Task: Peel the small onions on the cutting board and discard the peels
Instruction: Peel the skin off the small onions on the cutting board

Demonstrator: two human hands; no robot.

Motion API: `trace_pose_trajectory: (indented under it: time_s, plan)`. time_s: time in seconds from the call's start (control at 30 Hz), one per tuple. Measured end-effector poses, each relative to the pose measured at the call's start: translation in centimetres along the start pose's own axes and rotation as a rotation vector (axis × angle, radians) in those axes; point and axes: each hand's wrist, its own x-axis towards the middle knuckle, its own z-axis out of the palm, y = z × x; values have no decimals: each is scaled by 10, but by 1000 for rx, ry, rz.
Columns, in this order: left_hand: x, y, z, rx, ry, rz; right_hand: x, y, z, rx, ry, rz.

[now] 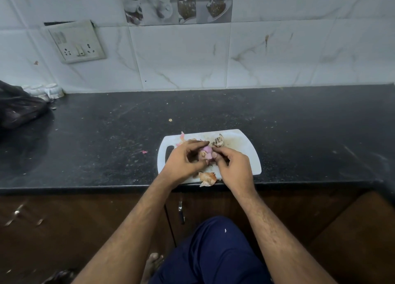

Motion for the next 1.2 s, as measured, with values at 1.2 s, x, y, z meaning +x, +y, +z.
trace_pose_trajectory:
  time_s: [1.2]
  plan:
    - [-2,9,1,25,45,-99,-1,1,2,-145,49,-48]
